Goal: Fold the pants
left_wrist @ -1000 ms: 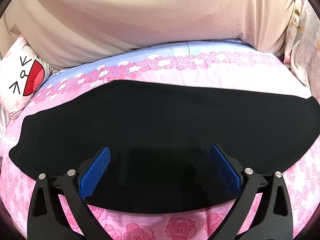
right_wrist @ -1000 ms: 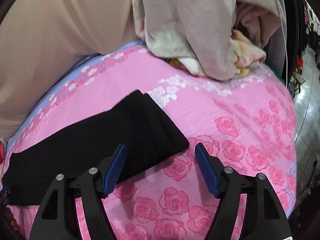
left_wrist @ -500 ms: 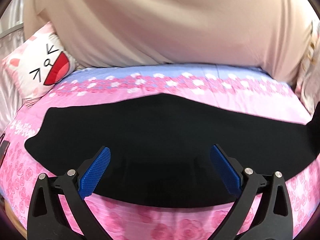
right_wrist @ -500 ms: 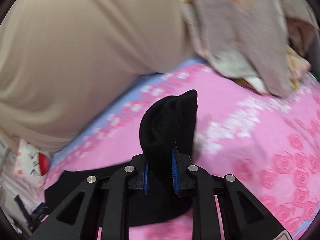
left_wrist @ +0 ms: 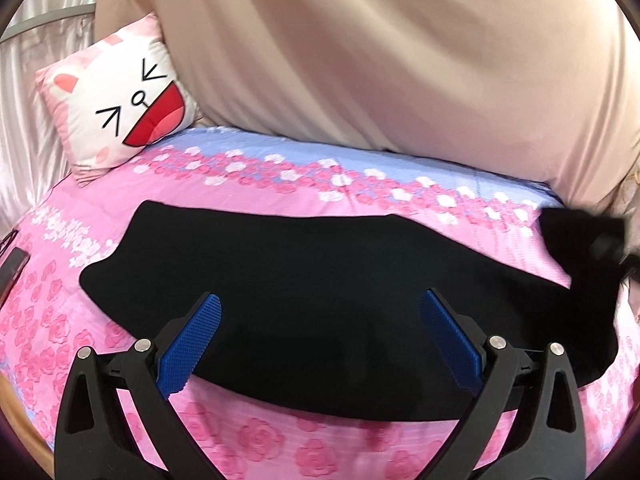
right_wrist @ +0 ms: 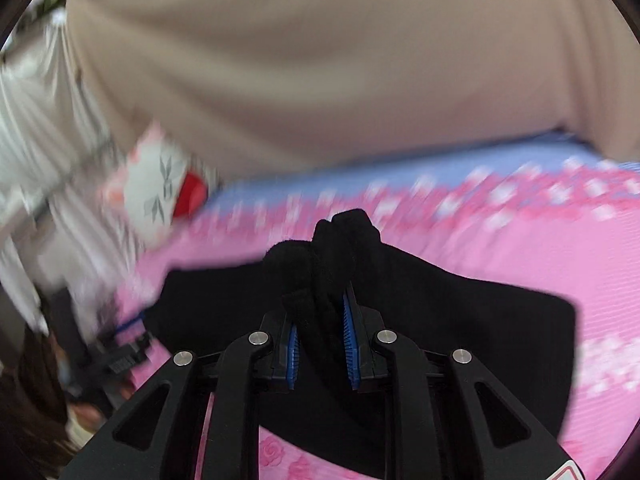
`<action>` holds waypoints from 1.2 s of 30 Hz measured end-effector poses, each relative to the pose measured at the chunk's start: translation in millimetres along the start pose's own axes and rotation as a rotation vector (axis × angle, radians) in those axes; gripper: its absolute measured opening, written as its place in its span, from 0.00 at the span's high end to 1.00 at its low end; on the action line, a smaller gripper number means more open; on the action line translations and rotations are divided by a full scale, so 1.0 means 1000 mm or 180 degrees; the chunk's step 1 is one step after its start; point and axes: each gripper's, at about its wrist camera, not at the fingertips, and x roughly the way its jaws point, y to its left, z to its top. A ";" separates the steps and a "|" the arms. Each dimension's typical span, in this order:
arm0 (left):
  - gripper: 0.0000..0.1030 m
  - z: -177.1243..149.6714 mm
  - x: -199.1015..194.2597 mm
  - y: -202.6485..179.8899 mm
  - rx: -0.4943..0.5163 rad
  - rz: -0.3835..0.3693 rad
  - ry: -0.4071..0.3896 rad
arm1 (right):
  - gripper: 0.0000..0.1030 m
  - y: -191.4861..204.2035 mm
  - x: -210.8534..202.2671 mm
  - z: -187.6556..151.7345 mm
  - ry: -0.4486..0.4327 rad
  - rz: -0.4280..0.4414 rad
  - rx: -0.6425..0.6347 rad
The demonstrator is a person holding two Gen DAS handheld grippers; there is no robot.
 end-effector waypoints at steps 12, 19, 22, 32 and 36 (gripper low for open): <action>0.05 -0.012 0.016 0.028 -0.0038 0.0023 0.0211 | 0.54 0.055 0.062 -0.066 0.0771 0.0068 -0.0533; 0.05 -0.013 0.024 0.007 0.0064 -0.0142 0.0297 | 0.88 0.049 0.045 -0.041 0.0465 -0.0080 -0.0309; 0.05 -0.016 0.024 -0.006 0.0155 -0.0197 0.0348 | 0.91 0.034 0.081 -0.047 0.0689 -0.0106 -0.0159; 0.05 -0.027 0.023 -0.023 0.0293 -0.0234 0.0554 | 0.74 0.042 0.060 -0.056 0.0639 -0.0029 -0.0391; 0.05 -0.027 0.029 -0.017 0.0227 -0.0197 0.0601 | 0.42 0.074 0.055 -0.077 0.0634 -0.0110 -0.0894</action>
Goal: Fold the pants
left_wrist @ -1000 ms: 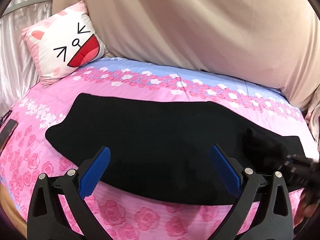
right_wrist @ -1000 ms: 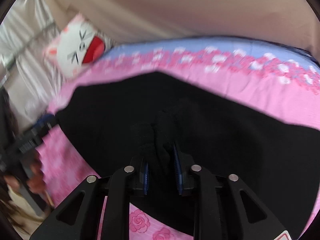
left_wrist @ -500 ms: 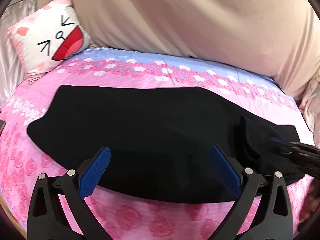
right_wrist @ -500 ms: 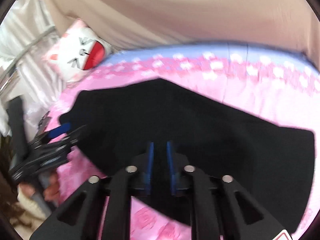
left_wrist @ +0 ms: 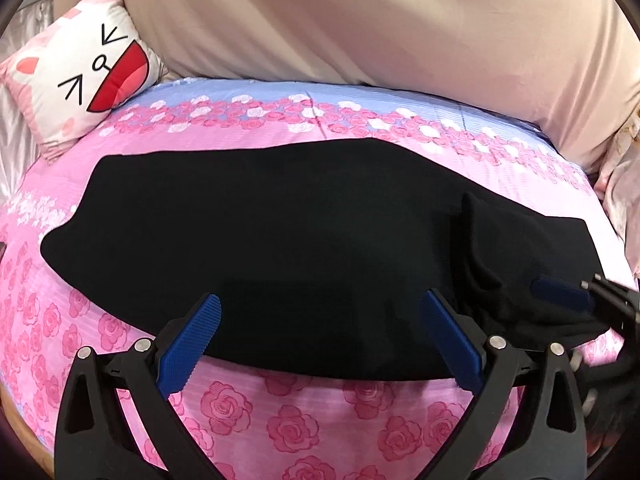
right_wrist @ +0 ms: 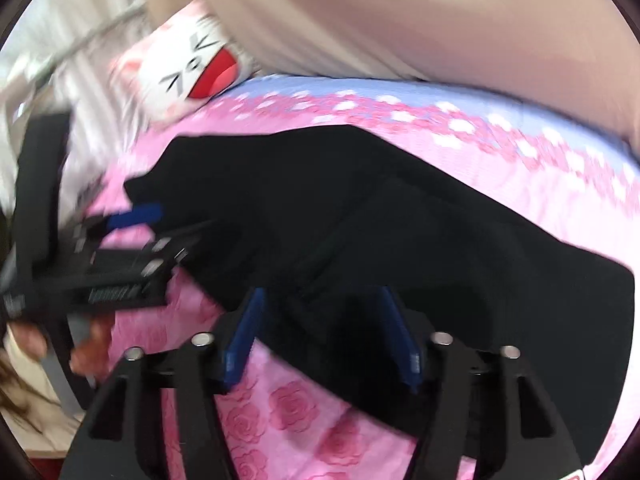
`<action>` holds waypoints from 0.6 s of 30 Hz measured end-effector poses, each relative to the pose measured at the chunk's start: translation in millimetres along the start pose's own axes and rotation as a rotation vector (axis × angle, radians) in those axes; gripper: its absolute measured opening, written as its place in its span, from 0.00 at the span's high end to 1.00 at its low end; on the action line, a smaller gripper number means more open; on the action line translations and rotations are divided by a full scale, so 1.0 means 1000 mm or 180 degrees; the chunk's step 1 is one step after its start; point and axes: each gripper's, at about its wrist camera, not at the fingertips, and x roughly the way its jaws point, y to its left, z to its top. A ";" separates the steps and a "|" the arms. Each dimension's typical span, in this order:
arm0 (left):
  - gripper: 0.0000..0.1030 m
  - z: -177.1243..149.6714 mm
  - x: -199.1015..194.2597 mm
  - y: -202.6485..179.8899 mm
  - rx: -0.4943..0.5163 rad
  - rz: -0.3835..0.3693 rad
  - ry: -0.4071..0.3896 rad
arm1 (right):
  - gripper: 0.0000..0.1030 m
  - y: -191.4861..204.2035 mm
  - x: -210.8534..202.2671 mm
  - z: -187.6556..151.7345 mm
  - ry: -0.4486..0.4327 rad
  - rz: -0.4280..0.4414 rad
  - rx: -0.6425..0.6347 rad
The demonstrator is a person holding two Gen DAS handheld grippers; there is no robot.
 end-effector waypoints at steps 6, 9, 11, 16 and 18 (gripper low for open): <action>0.05 -0.003 0.001 0.006 0.0039 0.0203 0.0039 | 0.70 0.006 0.037 0.002 0.0117 -0.0403 -0.0145; 0.05 -0.004 -0.002 0.018 0.0022 0.0341 0.0041 | 0.88 -0.001 0.028 0.014 -0.0026 -0.0231 0.0097; 0.05 -0.003 -0.002 0.026 -0.0021 0.0398 0.0036 | 0.88 -0.002 0.017 0.028 -0.0195 -0.0165 0.0193; 0.05 0.000 -0.001 0.045 -0.0151 0.0488 0.0081 | 0.88 0.008 0.029 0.056 -0.0273 0.0006 0.0173; 0.05 0.000 -0.001 0.048 -0.0141 0.0533 0.0088 | 0.86 0.016 0.062 0.053 -0.0026 0.0033 0.0077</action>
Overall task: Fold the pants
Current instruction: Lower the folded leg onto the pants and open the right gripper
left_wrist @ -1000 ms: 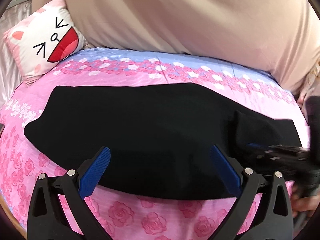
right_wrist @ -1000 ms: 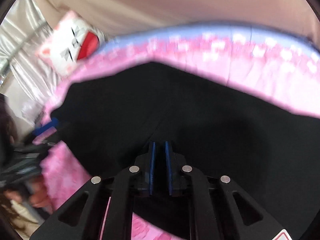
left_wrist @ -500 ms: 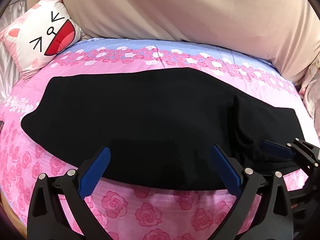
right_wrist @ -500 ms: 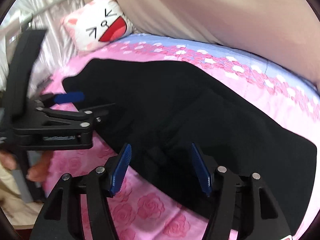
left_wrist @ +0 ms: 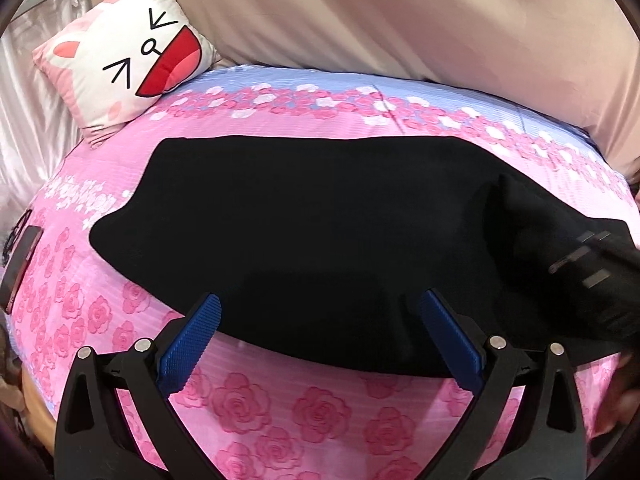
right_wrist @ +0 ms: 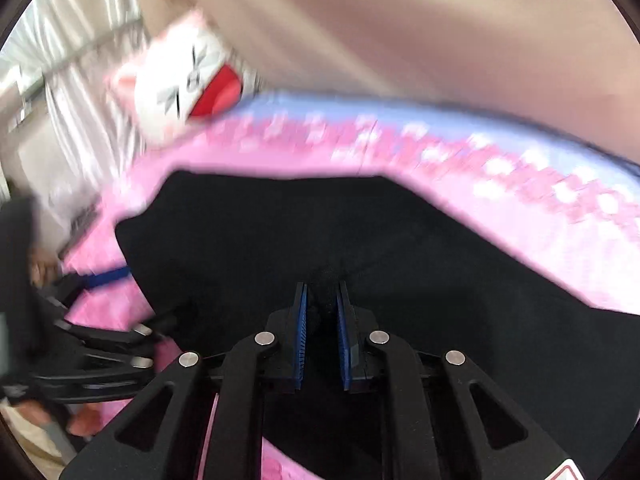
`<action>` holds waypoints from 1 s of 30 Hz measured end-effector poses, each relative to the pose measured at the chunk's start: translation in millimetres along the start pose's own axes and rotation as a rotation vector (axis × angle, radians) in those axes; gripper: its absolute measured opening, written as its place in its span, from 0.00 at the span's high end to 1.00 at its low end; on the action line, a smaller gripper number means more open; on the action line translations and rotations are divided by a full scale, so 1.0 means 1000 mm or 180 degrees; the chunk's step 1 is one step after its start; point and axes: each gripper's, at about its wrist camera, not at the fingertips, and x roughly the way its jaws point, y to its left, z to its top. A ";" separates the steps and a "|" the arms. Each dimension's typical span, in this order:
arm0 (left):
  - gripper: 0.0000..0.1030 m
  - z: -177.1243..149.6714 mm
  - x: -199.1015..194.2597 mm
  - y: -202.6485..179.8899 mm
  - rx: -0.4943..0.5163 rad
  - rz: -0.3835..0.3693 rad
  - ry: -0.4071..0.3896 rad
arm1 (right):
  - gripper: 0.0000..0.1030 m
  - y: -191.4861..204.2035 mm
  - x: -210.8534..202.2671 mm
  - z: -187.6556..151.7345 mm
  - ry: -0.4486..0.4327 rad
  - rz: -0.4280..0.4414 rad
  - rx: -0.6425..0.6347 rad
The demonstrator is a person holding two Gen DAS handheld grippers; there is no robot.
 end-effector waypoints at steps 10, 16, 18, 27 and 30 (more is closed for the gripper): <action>0.05 0.015 -0.020 -0.010 0.0065 -0.0358 -0.0120 | 0.71 -0.040 -0.091 -0.013 -0.0532 -0.0053 0.0345; 0.05 0.044 -0.030 -0.069 0.0168 -0.0854 -0.0222 | 0.68 -0.153 -0.161 -0.051 -0.0736 -0.1155 0.1232; 0.05 0.049 -0.018 -0.096 0.0197 -0.0857 -0.0173 | 0.68 -0.166 -0.169 -0.059 -0.0813 -0.0922 0.1373; 0.04 0.023 0.045 -0.139 0.0355 -0.0493 0.0275 | 0.98 -0.227 -0.099 -0.069 -0.0362 -0.0880 0.1615; 0.04 0.020 0.044 -0.139 0.0362 -0.0473 0.0249 | 0.85 -0.217 -0.124 -0.065 -0.0602 -0.0720 0.1662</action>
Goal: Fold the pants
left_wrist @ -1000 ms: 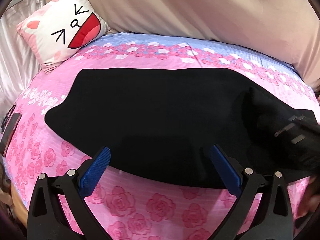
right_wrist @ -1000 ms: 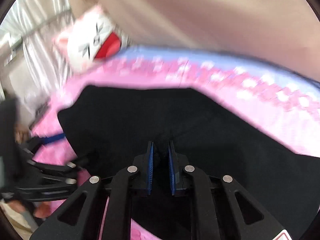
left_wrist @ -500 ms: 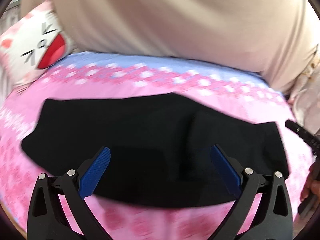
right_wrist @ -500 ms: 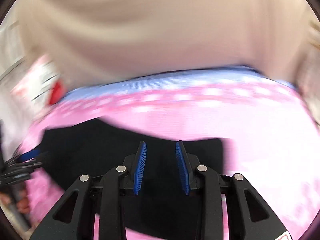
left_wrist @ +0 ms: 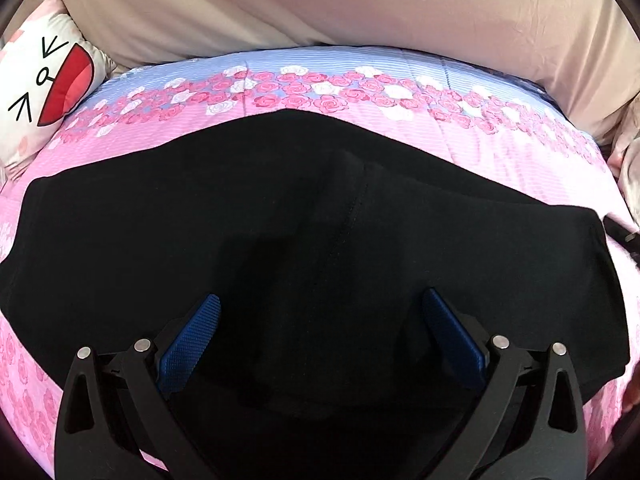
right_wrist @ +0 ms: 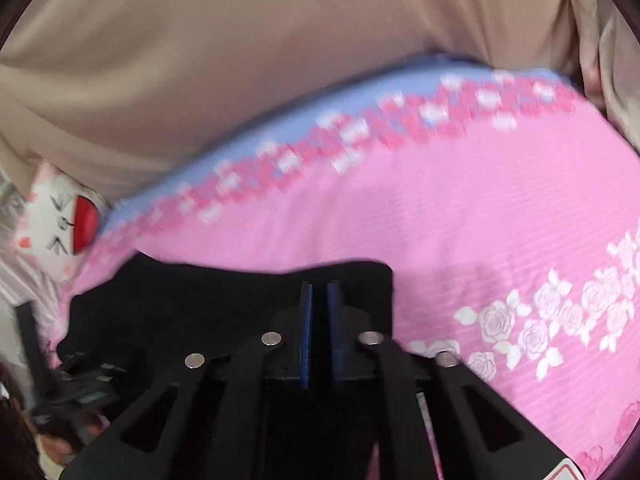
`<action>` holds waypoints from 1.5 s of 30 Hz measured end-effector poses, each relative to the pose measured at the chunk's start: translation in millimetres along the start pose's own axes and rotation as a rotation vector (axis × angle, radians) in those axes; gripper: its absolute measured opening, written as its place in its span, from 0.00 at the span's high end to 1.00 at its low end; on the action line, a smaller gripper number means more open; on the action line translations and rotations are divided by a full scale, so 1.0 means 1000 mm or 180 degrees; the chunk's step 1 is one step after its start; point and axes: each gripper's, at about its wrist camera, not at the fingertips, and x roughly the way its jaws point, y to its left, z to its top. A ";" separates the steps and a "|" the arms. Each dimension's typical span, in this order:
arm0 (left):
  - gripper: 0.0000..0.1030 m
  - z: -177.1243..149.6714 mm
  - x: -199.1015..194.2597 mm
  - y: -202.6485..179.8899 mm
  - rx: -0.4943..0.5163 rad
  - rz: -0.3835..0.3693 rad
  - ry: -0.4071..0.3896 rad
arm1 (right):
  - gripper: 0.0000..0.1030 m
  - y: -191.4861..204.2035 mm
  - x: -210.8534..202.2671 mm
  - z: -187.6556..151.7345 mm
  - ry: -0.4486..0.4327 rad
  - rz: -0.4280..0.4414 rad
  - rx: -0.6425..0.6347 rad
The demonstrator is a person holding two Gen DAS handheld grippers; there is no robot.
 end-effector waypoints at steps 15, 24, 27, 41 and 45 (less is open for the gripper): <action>0.04 -0.008 -0.002 -0.004 0.0030 0.0063 -0.0166 | 0.93 0.016 -0.013 -0.059 0.0486 -0.0035 -0.0462; 0.04 -0.008 -0.003 -0.004 -0.0011 0.0089 -0.0139 | 0.83 0.039 -0.024 -0.080 0.0461 -0.0191 -0.0654; 0.04 -0.008 -0.005 -0.003 -0.0010 0.0076 -0.0115 | 0.81 0.041 -0.033 -0.080 0.0400 -0.0190 -0.0583; 0.05 -0.035 -0.066 0.197 -0.1539 0.0321 -0.0378 | 0.58 0.079 -0.056 -0.077 0.0110 -0.0180 -0.0736; 0.05 -0.054 -0.069 0.279 -0.2158 0.0552 -0.0396 | 0.58 0.106 -0.039 -0.075 0.0206 -0.0085 -0.0825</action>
